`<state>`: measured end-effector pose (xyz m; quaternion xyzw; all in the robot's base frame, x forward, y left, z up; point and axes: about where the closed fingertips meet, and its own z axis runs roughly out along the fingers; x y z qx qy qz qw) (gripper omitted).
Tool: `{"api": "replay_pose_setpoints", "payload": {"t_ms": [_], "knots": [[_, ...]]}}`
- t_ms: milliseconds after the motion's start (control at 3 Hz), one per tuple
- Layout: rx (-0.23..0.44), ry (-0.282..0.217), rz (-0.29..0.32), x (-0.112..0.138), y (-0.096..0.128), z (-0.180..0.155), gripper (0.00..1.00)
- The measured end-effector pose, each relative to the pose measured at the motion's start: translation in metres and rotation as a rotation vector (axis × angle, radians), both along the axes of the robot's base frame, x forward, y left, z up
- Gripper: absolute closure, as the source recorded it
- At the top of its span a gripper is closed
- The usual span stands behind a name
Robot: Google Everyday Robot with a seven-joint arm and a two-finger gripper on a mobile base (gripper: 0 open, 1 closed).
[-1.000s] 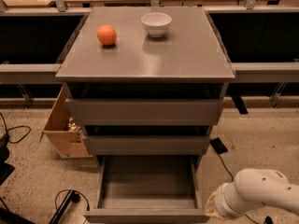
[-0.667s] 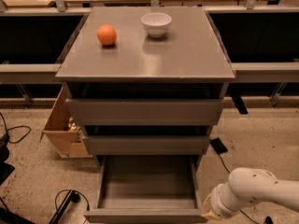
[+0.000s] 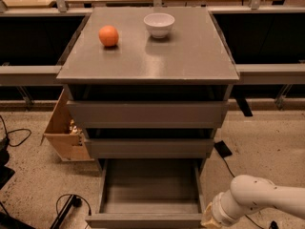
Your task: Close bottom drawer
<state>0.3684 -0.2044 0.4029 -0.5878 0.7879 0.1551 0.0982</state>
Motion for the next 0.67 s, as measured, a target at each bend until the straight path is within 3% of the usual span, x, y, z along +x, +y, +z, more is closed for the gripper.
{"api": "replay_pose_setpoints", "payload": {"t_ms": [667], "knots": [[0.196,0.051,0.008,-0.003,0.027,-0.115,1.00]]}}
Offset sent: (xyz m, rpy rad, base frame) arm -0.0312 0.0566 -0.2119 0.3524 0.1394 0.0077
